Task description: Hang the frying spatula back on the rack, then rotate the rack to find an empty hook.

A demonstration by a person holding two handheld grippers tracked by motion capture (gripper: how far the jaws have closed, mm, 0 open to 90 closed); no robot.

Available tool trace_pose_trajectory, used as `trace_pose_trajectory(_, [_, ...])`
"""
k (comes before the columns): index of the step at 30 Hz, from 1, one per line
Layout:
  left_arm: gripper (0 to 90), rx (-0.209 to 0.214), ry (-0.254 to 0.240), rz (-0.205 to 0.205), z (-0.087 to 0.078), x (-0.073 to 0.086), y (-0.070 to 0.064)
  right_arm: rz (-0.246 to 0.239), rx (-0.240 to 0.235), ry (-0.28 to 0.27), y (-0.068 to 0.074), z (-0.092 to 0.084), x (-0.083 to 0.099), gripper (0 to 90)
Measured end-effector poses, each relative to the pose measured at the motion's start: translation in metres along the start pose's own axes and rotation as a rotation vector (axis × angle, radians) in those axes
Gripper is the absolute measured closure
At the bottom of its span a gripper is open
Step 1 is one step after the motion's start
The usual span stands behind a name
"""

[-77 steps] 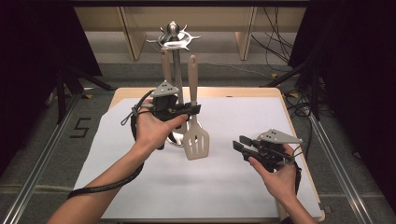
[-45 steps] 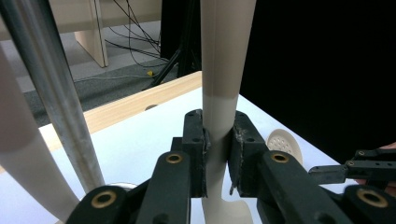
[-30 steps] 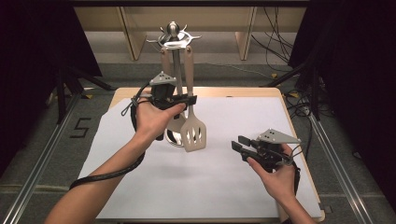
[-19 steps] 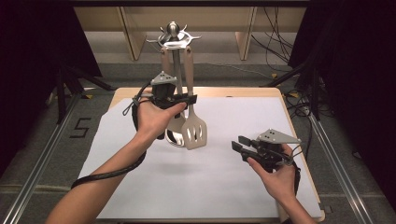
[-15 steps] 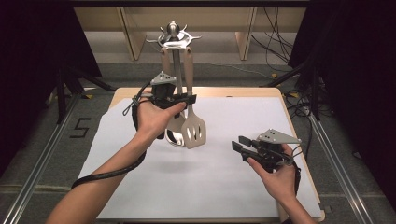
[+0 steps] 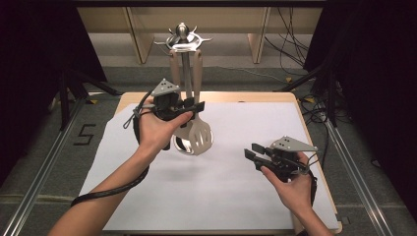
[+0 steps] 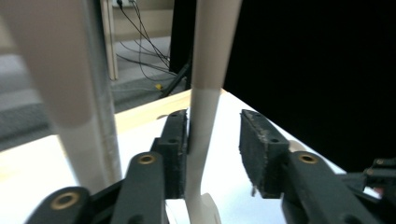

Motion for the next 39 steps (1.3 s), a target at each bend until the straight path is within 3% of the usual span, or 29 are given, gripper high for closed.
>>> trace_pose_trajectory(1, [58.1,-0.003,-0.010,0.017,-0.008,0.001,0.001,0.010,-0.019,0.021,0.000,-0.002,0.000,61.6])
trace_pose_trajectory(4, [55.7,0.001,-0.025,0.014,-0.017,0.001,0.001,0.003,-0.005,0.027,-0.002,-0.003,0.000,61.7])
trace_pose_trajectory(6, [55.7,0.003,-0.042,0.016,-0.023,0.001,0.001,0.030,-0.005,0.033,0.000,-0.003,0.002,61.6])
trace_pose_trajectory(8, [55.2,0.002,-0.048,0.017,-0.027,0.001,0.002,0.010,-0.002,0.031,-0.003,-0.002,0.002,61.6])
trace_pose_trajectory(9, [55.0,0.003,-0.049,0.020,-0.029,0.001,0.001,0.051,0.000,0.047,0.000,-0.003,0.003,61.6])
trace_pose_trajectory(10, [54.9,0.002,-0.050,0.021,-0.031,0.002,0.002,0.003,0.003,0.033,-0.004,-0.002,0.003,61.6])
trace_pose_trajectory(13, [55.4,-0.001,-0.054,0.020,-0.034,0.002,0.003,0.009,-0.003,0.032,-0.004,-0.002,0.004,61.6])
trace_pose_trajectory(16, [59.1,-0.003,-0.056,0.015,-0.036,0.001,0.005,-0.001,0.011,0.038,-0.006,-0.004,0.003,61.8])
trace_pose_trajectory(18, [62.7,-0.002,-0.056,0.003,-0.037,0.000,0.007,0.054,0.007,0.031,-0.003,-0.004,0.003,62.1])
trace_pose_trajectory(20, [66.3,-0.009,-0.059,-0.006,-0.038,-0.001,0.010,-0.002,0.022,0.020,-0.010,-0.005,0.003,62.9])
trace_pose_trajectory(25, [74.7,-0.016,-0.073,-0.027,-0.041,-0.002,0.014,0.057,0.051,0.064,-0.010,-0.008,0.005,67.9])
trace_pose_trajectory(27, [77.1,-0.025,-0.078,-0.027,-0.043,-0.003,0.016,0.009,0.055,0.045,-0.015,-0.006,0.005,70.4])
trace_pose_trajectory(32, [84.4,-0.035,-0.086,-0.032,-0.046,-0.006,0.020,0.015,0.090,0.093,-0.018,-0.010,0.007,77.8])
trace_pose_trajectory(34, [88.1,-0.039,-0.101,-0.032,-0.048,-0.008,0.020,0.028,0.090,0.104,-0.017,-0.010,0.007,80.3])
trace_pose_trajectory(35, [88.8,-0.042,-0.107,-0.030,-0.049,-0.011,0.020,0.061,0.100,0.116,-0.015,-0.011,0.008,80.4])
trace_pose_trajectory(37, [88.9,-0.039,-0.118,-0.033,-0.050,-0.014,0.019,0.024,0.093,0.091,-0.018,-0.008,0.005,80.3])
trace_pose_trajectory(38, [88.9,-0.040,-0.127,-0.030,-0.051,-0.017,0.019,0.054,0.098,0.115,-0.016,-0.009,0.006,80.3])
trace_pose_trajectory(39, [88.9,-0.040,-0.133,-0.028,-0.051,-0.019,0.019,0.039,0.100,0.114,-0.018,-0.008,0.006,80.3])
Point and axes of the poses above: each handheld gripper's, and its own axes: z roughly forward along the jaws, x roughly out of its underside, y roughly to its left, the point moved 6 cm from there along z, roughly forward along the jaws, and after that the axes turned 3 degrees about -y, right-handed, at the moved point
